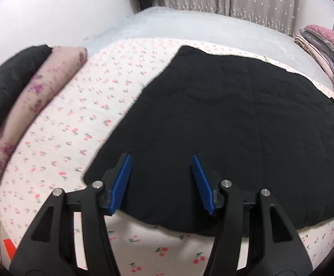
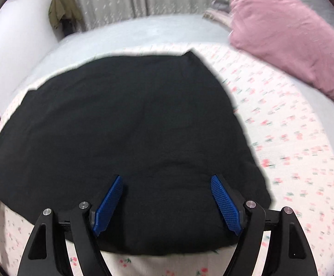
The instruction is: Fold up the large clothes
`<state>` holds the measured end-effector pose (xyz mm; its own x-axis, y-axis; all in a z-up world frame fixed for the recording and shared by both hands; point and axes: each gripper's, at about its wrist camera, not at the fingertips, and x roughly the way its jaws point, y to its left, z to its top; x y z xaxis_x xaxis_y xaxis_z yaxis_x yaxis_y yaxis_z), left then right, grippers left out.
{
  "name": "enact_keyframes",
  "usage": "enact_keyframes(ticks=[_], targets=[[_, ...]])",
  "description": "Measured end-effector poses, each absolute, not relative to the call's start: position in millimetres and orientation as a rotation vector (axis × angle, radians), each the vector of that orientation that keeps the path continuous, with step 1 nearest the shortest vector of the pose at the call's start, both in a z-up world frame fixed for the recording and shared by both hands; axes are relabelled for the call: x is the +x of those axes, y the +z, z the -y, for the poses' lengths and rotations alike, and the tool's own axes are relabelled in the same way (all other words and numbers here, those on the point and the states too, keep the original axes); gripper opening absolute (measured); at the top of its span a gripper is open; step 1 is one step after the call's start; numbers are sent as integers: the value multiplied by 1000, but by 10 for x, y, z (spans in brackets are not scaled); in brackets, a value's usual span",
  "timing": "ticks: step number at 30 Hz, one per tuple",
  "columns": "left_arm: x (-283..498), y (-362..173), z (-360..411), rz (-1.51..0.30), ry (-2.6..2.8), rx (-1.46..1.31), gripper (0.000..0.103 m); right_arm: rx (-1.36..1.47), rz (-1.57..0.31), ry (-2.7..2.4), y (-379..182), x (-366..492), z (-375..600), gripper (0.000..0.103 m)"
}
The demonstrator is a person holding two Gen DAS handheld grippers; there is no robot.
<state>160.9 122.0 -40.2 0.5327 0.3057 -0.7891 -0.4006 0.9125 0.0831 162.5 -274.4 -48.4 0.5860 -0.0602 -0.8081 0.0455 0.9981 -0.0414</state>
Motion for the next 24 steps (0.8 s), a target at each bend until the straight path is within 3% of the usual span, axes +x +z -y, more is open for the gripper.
enact_keyframes(ticks=[3, 7, 10, 15, 20, 24], targets=[[1638, -497, -1377, -968, 442, -159, 57, 4, -953, -106, -427, 1521, 2888, 80], [1714, -659, -1474, -1004, 425, -207, 58, 58, -1086, -74, -784, 1637, 3070, 81], [1714, -666, -1448, -1007, 434, -192, 58, 123, -1131, -79, -991, 1759, 3150, 94], [1658, -530, -1490, -966, 437, -224, 58, 204, -1136, -79, -927, 1696, 3285, 95], [1528, -179, -1019, -874, 280, -164, 58, 194, -1020, -152, -582, 1483, 3332, 95], [1534, -147, -218, -893, 25, -55, 62, 208, -959, -131, -418, 1360, 3268, 95]])
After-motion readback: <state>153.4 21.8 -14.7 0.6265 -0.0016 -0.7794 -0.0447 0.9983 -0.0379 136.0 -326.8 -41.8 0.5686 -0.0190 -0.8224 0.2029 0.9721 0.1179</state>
